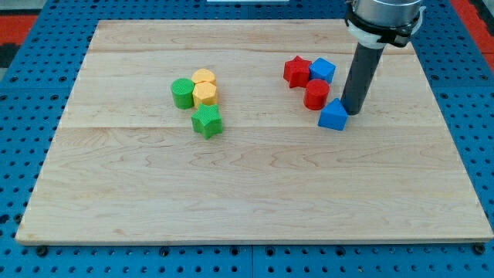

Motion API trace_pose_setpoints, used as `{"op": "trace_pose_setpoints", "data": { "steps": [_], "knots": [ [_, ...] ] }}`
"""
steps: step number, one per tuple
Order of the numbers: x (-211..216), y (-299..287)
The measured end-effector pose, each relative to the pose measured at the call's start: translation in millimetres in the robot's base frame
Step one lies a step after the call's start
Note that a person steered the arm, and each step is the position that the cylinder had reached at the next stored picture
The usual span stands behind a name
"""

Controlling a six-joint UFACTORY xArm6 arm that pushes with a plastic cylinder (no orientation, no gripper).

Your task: Move blue triangle towards the bottom center

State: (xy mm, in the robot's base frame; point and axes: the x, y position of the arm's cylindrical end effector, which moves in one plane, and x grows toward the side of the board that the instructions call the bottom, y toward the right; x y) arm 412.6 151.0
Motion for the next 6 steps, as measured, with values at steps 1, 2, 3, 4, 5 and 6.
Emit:
{"op": "trace_pose_setpoints", "data": {
  "steps": [1, 2, 3, 4, 5, 6],
  "knots": [
    [10.3, -21.7],
    [50.2, -40.2],
    [68.0, -68.5],
    [51.5, -56.9],
    [49.6, -107.3],
    [52.6, -150.7]
  ]
}}
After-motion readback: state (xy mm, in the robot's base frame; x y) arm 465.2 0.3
